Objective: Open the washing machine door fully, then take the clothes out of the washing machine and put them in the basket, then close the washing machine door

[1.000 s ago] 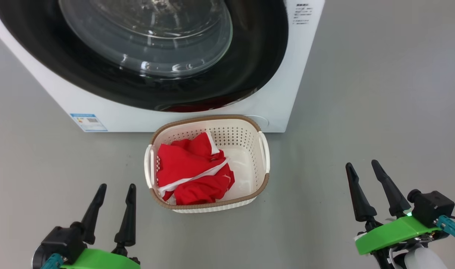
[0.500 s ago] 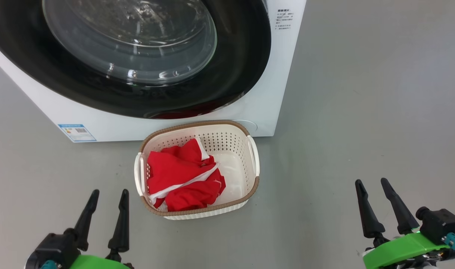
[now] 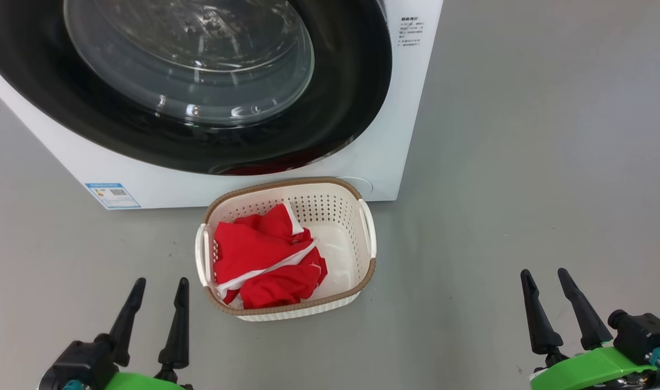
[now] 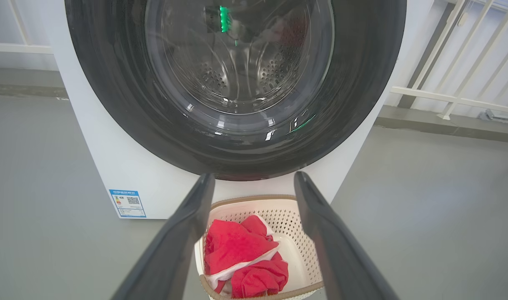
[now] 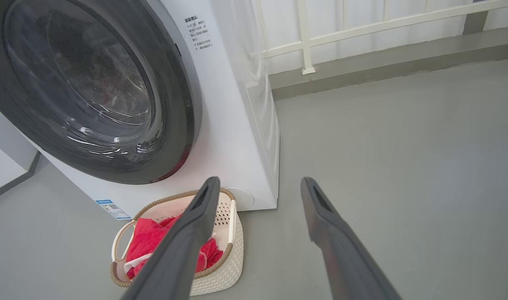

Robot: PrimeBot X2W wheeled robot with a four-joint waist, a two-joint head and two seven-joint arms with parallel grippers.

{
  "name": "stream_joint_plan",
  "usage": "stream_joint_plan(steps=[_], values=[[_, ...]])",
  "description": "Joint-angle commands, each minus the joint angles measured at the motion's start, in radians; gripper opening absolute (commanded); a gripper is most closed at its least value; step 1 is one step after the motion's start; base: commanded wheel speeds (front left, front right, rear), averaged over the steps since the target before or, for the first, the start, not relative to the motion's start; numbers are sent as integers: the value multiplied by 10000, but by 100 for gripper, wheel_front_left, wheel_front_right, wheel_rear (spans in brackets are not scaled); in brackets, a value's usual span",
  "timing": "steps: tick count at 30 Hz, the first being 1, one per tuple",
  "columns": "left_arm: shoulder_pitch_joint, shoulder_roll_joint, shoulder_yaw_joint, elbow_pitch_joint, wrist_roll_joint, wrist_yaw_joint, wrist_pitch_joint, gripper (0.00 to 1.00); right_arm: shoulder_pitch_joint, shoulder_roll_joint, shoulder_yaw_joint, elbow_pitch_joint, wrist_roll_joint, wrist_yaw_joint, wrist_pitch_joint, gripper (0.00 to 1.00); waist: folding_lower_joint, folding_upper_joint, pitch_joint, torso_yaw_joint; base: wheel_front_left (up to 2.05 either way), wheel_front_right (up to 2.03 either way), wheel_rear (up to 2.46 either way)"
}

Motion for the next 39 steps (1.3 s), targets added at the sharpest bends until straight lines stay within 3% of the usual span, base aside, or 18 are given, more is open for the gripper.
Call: stream_joint_plan(steps=[1, 14, 15, 23, 27, 39], values=[[49, 178, 305, -288, 31, -54, -88, 100, -57, -79, 230, -220, 2, -11, -63, 100, 0, 0, -17, 15, 0, 0, 0], [120, 51, 353, -210, -82, -54, -88, 100, -7, -89, 317, -219, 22, -11, -63, 100, 0, 0, -67, 107, 0, 0, 0], [180, -45, 13, 30, -27, 0, 2, 0, 0, 18, 55, 8, 4, 0, 1, 0, 0, 0, -67, 105, 0, 0, 0], [230, -256, -54, 615, -350, 12, 134, 0, 2, 231, 56, 588, 294, 0, 72, 0, 3, 0, -84, 100, 0, 0, 0], [236, -240, -38, 590, -795, 12, 230, 0, -16, 211, 53, 559, 691, -1, 169, 0, 23, 0, -176, 86, 0, 0, 0], [157, -199, 8, 605, -2015, 9, 501, 0, -163, 161, 36, 550, 1781, -2, 437, 0, 0, 0, -291, 52, 0, 0, 0]])
